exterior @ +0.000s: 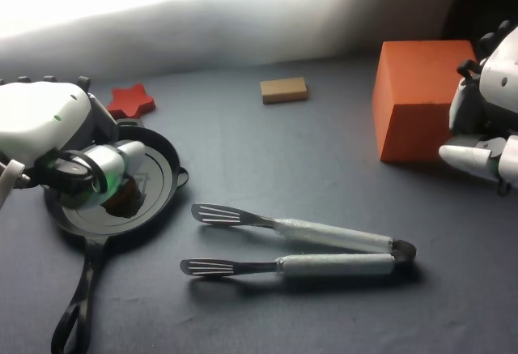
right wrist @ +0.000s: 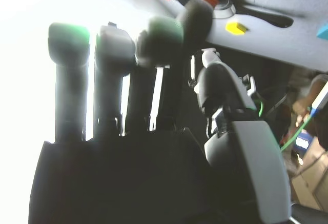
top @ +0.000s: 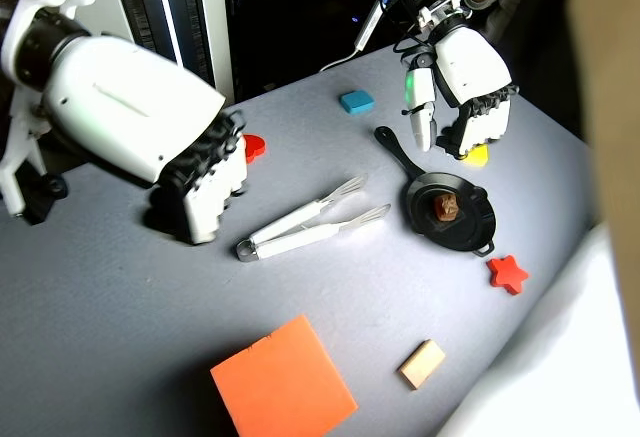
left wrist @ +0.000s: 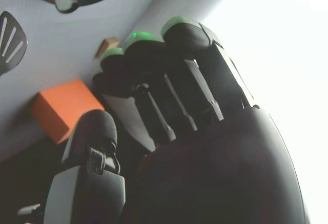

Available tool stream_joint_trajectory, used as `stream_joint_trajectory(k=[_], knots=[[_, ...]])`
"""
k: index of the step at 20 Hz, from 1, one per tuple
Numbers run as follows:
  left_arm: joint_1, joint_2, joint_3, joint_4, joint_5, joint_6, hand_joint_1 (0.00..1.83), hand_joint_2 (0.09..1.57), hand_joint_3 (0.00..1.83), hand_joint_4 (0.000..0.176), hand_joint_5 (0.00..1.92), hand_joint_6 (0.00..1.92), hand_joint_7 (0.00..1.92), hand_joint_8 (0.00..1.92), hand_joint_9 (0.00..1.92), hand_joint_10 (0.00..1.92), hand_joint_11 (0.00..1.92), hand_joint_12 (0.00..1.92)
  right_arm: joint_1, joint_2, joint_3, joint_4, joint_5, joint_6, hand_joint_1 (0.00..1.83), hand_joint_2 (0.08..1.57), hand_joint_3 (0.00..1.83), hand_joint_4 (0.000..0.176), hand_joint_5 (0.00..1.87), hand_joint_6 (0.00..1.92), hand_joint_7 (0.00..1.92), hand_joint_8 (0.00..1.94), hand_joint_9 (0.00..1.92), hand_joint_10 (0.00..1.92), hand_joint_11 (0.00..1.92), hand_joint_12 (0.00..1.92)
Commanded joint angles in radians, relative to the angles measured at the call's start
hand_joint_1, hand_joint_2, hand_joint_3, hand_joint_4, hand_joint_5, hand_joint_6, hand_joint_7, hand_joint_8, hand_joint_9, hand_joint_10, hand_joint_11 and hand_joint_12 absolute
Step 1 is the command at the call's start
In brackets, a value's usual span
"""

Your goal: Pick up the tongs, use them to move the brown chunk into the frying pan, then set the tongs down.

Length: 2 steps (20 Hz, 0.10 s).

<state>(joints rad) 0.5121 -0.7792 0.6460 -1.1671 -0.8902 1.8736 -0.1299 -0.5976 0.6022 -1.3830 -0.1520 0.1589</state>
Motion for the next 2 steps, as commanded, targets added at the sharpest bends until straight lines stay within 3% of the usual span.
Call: stream_joint_trajectory(k=[1, 2], knots=[[-0.014, 0.002, 0.003, 0.059, -0.068, 0.005, 0.5, 1.45, 0.0, 0.0, 0.96, 1.66, 1.04, 1.78, 1.05, 1.92, 1.08, 1.92, 0.01, 0.004, -0.002, -0.015, 0.003, -0.004, 0.66, 1.48, 0.01, 0.056, 1.19, 1.92, 1.33, 1.94, 1.36, 1.92, 1.39, 1.92], [-0.013, 0.002, 0.002, 0.059, -0.066, 0.005, 0.49, 1.45, 0.0, 0.0, 0.96, 1.68, 1.03, 1.8, 1.04, 1.92, 1.08, 1.92, 0.008, 0.001, -0.003, -0.015, -0.008, -0.004, 0.64, 1.48, 0.01, 0.152, 1.21, 1.92, 1.34, 1.94, 1.38, 1.92, 1.39, 1.92]])
